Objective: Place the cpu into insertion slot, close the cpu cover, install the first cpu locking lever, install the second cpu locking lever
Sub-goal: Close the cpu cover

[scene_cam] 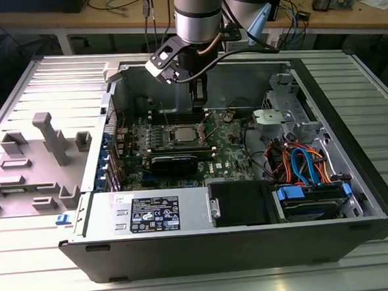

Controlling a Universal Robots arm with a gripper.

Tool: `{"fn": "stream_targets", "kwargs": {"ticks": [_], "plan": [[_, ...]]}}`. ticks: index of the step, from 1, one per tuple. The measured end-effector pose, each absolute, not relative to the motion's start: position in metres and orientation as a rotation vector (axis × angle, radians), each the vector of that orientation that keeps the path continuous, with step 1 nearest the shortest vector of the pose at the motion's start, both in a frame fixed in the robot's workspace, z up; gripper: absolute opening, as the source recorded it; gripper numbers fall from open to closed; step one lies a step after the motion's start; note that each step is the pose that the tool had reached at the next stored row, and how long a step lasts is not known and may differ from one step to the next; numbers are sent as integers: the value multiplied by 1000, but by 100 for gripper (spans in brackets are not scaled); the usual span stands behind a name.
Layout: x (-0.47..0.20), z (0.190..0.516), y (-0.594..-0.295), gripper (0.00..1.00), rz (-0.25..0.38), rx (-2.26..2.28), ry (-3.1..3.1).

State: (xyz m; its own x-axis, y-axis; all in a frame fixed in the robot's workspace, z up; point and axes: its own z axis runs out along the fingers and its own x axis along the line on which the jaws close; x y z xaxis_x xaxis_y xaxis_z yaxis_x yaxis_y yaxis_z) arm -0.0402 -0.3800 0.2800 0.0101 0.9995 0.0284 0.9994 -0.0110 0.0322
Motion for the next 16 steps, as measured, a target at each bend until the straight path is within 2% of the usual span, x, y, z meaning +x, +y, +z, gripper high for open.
{"fn": "stream_targets", "kwargs": {"ticks": [16], "plan": [[-31, 280, -380, 11, 67, 2231, 2207]]}}
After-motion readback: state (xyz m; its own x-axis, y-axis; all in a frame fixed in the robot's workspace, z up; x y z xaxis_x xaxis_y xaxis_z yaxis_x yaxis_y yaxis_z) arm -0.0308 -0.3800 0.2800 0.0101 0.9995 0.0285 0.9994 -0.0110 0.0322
